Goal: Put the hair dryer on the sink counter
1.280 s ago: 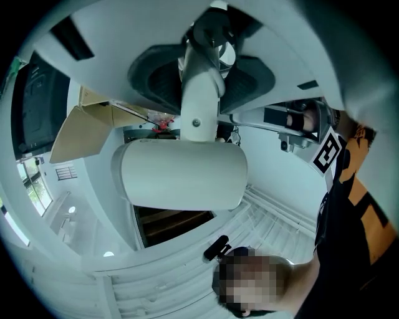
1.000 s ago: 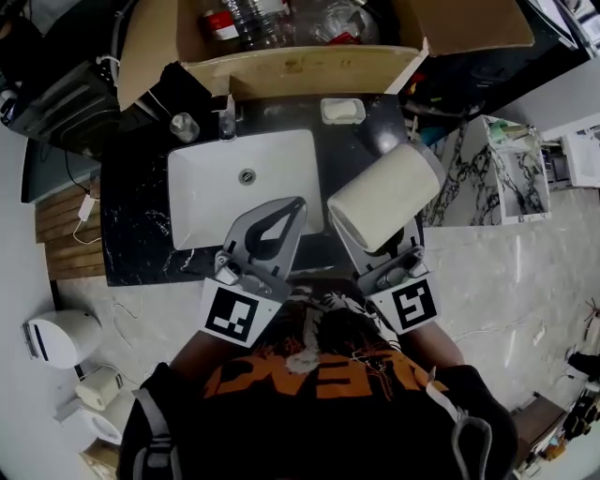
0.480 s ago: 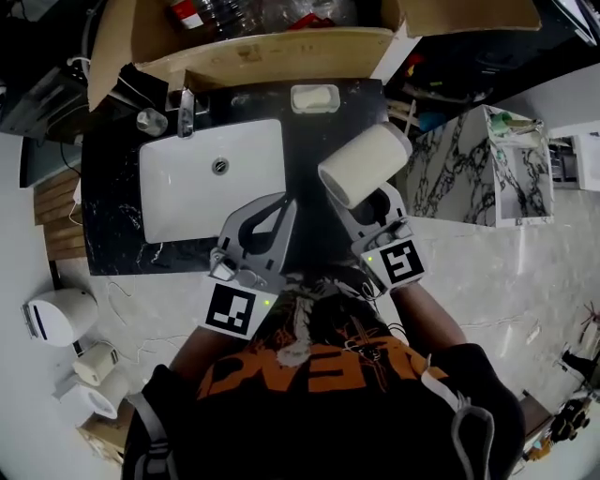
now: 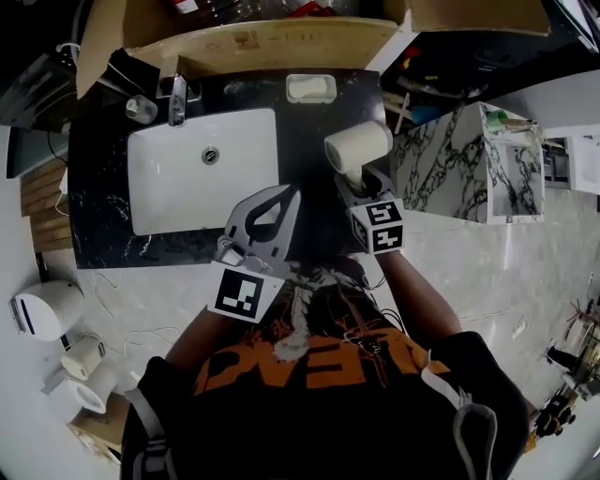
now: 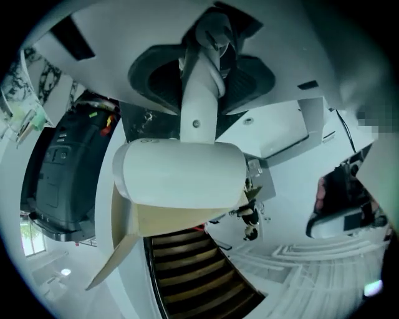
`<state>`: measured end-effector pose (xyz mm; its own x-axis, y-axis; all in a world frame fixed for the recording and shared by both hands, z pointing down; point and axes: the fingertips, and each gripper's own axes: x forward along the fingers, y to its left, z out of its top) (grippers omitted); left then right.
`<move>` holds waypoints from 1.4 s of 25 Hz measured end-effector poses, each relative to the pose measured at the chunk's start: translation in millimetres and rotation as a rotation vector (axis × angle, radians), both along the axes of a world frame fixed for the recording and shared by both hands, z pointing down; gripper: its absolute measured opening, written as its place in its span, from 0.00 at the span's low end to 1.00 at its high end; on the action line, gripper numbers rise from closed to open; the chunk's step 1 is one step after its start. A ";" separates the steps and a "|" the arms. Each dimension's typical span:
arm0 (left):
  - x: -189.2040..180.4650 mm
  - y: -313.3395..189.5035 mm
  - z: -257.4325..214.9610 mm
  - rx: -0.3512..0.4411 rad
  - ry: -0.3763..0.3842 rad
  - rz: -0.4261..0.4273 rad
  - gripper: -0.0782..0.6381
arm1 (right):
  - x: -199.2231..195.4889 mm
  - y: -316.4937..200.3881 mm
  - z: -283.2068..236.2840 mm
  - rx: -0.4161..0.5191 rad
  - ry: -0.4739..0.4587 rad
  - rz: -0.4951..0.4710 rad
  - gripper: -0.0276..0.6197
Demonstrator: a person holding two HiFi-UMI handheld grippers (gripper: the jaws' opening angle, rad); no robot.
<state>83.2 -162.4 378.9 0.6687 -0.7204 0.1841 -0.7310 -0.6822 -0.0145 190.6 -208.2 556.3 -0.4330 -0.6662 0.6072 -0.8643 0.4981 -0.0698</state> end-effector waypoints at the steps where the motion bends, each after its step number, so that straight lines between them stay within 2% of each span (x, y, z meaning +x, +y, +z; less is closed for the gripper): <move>1: 1.8 1.5 1.3 -0.007 0.016 0.000 0.14 | 2.6 -0.6 7.3 -0.030 0.024 0.006 0.35; 3: 3.0 3.1 3.8 -0.017 0.037 -0.006 0.14 | 3.1 -2.7 16.1 -0.077 0.060 0.004 0.35; 7: -0.5 5.2 10.0 -0.011 0.008 -0.005 0.14 | -2.8 -10.9 32.4 -0.131 0.114 -0.020 0.35; 12: -3.1 7.0 16.1 -0.012 0.026 -0.015 0.14 | -3.1 -20.0 56.9 -0.192 0.187 -0.037 0.35; 16: -2.2 7.1 28.7 -0.048 0.007 -0.019 0.14 | -6.0 -24.6 70.6 -0.221 0.232 -0.068 0.35; 19: -5.0 2.4 45.8 -0.101 0.001 -0.044 0.14 | -8.5 -26.4 77.3 -0.228 0.264 -0.093 0.35; 25: -4.9 -9.4 88.6 -0.189 -0.080 -0.052 0.14 | -11.1 -26.7 83.3 -0.230 0.281 -0.109 0.36; 35: 14.9 -14.1 178.9 -0.457 -0.198 -0.024 0.14 | -10.4 -30.6 90.3 -0.218 0.313 -0.123 0.36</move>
<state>98.1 -176.5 557.8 0.5731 -0.5513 0.6063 -0.7603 -0.6338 0.1424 180.3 -238.8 646.5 -0.2731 -0.4619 0.8438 -0.7950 0.6022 0.0724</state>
